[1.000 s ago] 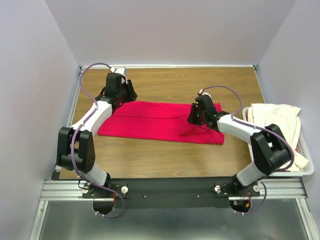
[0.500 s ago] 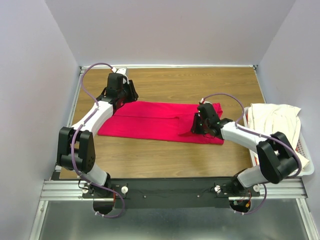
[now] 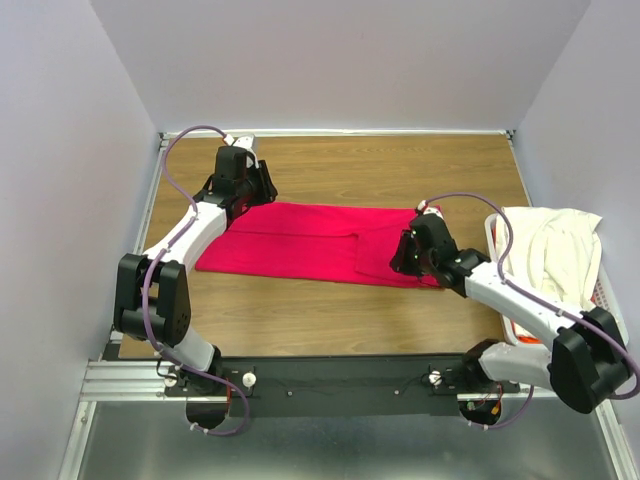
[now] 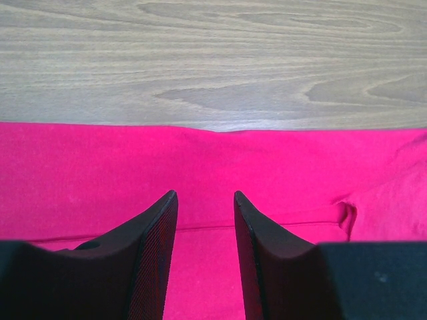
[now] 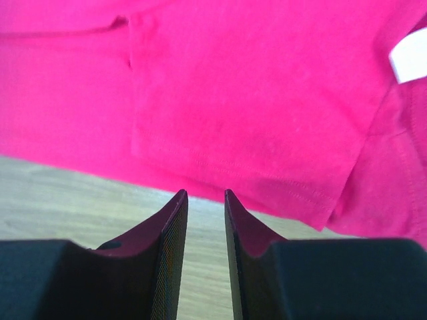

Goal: Fold and stack the t-shirts
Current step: Fold the tshirt

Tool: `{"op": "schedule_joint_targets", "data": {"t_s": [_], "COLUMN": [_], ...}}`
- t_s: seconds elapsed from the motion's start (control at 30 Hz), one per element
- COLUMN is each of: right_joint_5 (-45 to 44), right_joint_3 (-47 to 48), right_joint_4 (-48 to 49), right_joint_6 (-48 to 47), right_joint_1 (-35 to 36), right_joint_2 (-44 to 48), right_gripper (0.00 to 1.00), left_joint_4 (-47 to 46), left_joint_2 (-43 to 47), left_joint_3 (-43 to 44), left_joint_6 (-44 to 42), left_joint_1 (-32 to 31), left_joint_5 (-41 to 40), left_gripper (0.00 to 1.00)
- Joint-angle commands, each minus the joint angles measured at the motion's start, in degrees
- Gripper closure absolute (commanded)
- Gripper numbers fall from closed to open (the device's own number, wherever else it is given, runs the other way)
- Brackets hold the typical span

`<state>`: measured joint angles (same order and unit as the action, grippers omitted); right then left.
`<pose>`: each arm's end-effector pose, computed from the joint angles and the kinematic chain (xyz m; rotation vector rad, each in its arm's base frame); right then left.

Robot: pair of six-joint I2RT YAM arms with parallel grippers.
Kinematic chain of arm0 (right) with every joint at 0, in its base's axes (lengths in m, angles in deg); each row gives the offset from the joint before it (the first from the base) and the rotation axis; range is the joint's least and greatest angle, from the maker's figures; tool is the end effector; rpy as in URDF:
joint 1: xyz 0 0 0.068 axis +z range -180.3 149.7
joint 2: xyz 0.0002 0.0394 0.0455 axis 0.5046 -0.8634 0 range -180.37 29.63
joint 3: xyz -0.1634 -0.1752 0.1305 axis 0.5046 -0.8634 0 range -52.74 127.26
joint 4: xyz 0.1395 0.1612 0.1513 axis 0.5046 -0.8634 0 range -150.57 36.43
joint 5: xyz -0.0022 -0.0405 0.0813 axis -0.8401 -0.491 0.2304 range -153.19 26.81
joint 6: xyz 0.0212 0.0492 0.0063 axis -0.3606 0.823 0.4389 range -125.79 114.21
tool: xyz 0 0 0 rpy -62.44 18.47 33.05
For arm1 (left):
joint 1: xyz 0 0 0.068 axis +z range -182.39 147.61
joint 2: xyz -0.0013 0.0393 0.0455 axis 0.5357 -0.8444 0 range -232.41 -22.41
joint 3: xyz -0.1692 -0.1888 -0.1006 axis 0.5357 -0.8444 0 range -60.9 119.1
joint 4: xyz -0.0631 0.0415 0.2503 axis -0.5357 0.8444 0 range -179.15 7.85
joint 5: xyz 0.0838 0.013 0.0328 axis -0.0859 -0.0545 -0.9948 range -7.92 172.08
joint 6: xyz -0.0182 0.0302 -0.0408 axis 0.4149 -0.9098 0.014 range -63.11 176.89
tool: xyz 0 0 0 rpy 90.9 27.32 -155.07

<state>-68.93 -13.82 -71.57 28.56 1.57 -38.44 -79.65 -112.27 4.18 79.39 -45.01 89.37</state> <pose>0.2048 0.1232 0.2112 0.1002 2.4289 0.4189 0.3476 -0.0825 0.2677 -0.1159 2.2019 -0.4851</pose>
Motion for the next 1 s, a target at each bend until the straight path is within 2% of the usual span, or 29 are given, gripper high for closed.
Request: {"op": "schedule_joint_targets", "data": {"t_s": [0.0, 0.23, 0.4, 0.53, 0.8, 0.97], "right_joint_5": [-7.09, -12.89, -14.13, -11.14, -6.57, -4.99], "right_joint_3": [4.32, 8.71, 11.44, 10.57, 14.43, 23.73], "right_joint_4": [-1.86, -2.04, -1.69, 0.76, 4.55, 5.08], "right_joint_6": [1.69, 4.5, 4.06, 2.83, 1.95, -0.94], "right_joint_1": [0.38, -0.5, -4.36, -9.19, -14.82, -19.21], "right_joint_2": [-2.49, -13.65, -18.5, -19.37, -28.15, -39.03], "right_gripper": [0.64, 0.63, 0.61, 0.61, 0.61, 0.61], "left_joint_4": [-0.09, 1.22, -0.97, -3.51, -4.57, -4.22], "left_joint_2": [0.48, 1.27, 3.9, 6.19, 3.39, 0.04], "left_joint_3": [-0.83, -2.76, -11.54, -18.84, -24.47, -23.86], "left_joint_6": [-0.53, 4.38, 10.01, 14.32, 18.81, 18.98], "left_joint_1": [-0.47, -0.47, -0.47, -1.35, -7.76, -12.59], "left_joint_5": [0.97, -3.24, -6.05, -6.76, -11.42, -11.24], "left_gripper": [0.53, 0.53, 0.58, 0.6, 0.61, 0.64]}}
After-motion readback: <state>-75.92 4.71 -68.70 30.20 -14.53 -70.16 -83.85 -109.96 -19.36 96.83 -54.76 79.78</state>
